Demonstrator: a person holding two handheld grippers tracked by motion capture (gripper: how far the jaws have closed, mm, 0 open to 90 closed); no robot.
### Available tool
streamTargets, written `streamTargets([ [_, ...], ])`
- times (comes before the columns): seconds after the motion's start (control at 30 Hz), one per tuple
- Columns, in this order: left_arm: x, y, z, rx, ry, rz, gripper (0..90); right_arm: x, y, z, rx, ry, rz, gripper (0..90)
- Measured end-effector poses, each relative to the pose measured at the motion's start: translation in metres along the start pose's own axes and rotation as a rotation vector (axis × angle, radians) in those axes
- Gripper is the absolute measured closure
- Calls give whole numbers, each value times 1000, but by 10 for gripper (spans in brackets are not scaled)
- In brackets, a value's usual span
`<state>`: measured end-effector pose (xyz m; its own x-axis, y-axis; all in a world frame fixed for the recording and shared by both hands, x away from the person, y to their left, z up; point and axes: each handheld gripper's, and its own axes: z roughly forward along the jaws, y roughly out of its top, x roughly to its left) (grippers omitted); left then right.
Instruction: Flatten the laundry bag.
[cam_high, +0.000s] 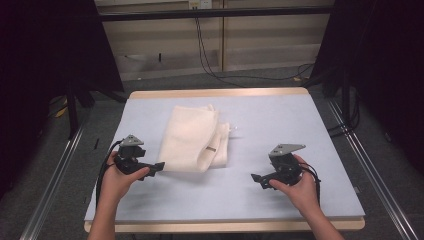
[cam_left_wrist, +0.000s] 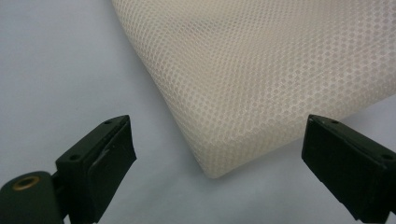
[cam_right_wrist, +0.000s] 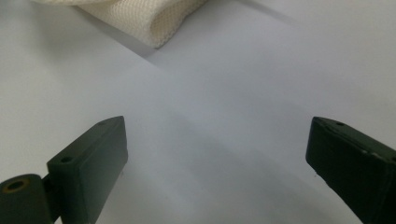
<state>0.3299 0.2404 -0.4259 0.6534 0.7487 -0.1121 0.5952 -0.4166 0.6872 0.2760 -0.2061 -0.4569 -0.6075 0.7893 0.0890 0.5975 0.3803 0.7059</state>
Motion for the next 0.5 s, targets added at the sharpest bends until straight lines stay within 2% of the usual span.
streamTargets([
  [0.17, -4, 0, 1, 1, 1, 11, 88, 5, 8, 11, 1, 11, -4, 68],
  [0.27, -8, 2, 0, 11, -4, 31, 88, 8, 12, 16, 0, 16, 6, 92],
  [0.4, -10, 1, 3, 9, -24, 24, 88, 11, 19, 22, -3, 29, -2, 140],
  [0.5, -10, -1, 5, 15, -22, 21, 86, 15, 24, 29, -2, 43, -16, 166],
])
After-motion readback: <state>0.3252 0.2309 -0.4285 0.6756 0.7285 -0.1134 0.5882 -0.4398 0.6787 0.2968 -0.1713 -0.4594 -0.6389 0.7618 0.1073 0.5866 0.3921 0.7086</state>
